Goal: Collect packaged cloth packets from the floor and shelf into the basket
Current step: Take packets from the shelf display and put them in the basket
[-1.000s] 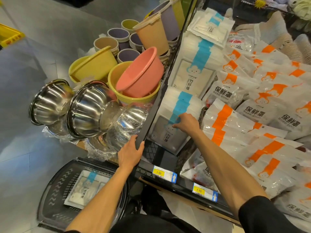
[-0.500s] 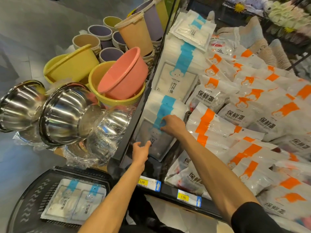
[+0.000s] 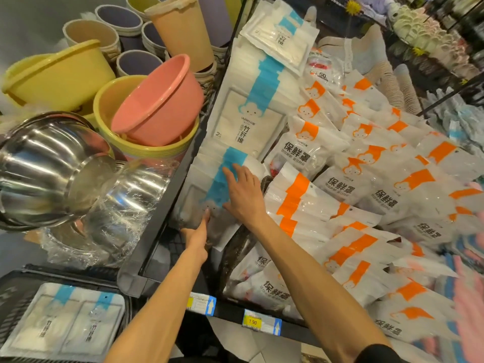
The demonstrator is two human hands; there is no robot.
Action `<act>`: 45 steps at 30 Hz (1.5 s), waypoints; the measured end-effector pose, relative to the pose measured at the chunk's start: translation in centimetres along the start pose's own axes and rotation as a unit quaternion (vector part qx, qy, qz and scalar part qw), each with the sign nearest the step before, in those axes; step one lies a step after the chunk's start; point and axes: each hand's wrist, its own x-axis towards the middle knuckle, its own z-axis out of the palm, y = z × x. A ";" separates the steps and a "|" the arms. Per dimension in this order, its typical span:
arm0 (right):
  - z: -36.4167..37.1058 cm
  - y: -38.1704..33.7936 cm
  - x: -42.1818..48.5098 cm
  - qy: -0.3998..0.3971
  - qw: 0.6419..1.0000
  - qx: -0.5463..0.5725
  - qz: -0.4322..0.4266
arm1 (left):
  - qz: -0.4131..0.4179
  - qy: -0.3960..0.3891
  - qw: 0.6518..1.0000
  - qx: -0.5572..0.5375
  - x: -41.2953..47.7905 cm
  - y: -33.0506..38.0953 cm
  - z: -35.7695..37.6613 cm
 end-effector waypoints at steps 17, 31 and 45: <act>-2.0 2.1 1.9 -0.035 0.998 0.045 0.032 | -0.001 -0.127 0.986 -0.105 -1.4 3.6 3.7; -1.4 1.7 1.6 -0.039 0.998 0.024 0.034 | 0.017 -0.053 0.998 -0.016 -3.3 4.4 3.0; -3.6 1.0 -0.5 0.002 0.998 0.056 0.039 | 0.138 -0.137 0.967 0.165 -7.5 6.5 -1.9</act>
